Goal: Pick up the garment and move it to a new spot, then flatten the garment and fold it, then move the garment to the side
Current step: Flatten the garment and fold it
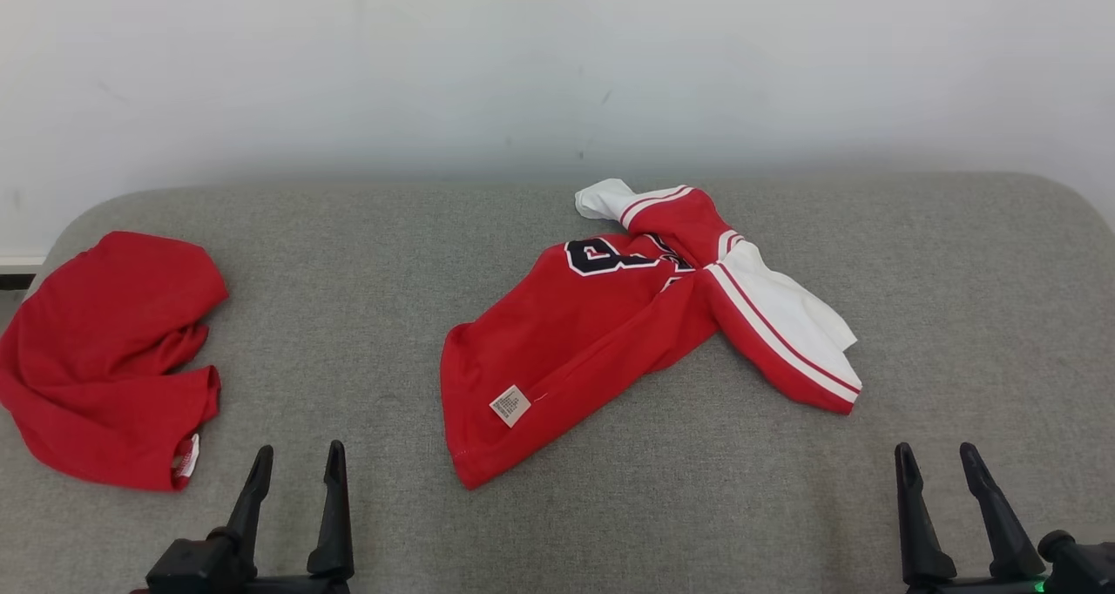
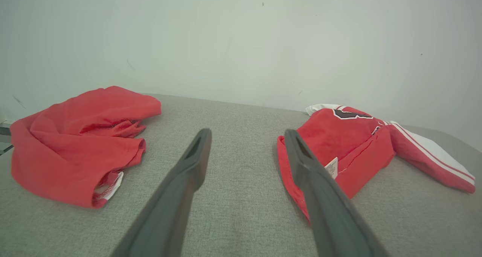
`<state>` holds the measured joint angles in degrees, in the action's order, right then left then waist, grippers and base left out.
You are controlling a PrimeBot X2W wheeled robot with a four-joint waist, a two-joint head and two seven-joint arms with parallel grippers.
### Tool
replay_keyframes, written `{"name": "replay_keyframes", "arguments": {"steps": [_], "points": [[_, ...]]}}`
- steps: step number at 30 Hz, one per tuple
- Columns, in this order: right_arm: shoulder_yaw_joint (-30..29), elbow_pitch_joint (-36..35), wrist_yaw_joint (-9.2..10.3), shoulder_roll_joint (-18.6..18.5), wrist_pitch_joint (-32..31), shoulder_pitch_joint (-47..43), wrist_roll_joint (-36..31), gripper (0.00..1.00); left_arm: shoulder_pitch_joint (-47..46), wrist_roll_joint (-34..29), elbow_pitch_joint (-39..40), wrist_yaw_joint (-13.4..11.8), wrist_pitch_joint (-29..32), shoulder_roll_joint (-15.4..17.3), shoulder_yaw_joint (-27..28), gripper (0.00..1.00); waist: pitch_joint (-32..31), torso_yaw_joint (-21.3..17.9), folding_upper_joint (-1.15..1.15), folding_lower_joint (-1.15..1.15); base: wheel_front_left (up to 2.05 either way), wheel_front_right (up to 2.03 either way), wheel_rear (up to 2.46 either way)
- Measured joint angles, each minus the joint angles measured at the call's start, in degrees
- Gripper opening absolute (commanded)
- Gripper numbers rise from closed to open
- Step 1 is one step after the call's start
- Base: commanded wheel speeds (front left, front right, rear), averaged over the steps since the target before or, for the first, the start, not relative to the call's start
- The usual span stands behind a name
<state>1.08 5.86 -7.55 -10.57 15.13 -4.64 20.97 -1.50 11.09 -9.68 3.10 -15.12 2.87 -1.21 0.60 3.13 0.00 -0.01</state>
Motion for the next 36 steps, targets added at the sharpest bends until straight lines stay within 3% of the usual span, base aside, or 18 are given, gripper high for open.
{"name": "replay_keyframes", "arguments": {"steps": [16,36], "points": [[1.94,0.60,0.00,0.09,0.00,2.55,-0.42,1.00,-3.28,-2.09,-2.82,1.68,-0.01,-0.01,-1.56,1.00,2.05,-1.53,0.00,0.01,0.00,0.00,0.00],[2.71,2.27,0.00,0.75,0.00,6.38,0.03,1.00,-12.56,-2.33,-23.29,3.96,0.00,0.45,-5.24,1.00,7.33,-8.41,0.00,0.02,0.00,0.00,0.00]]}}
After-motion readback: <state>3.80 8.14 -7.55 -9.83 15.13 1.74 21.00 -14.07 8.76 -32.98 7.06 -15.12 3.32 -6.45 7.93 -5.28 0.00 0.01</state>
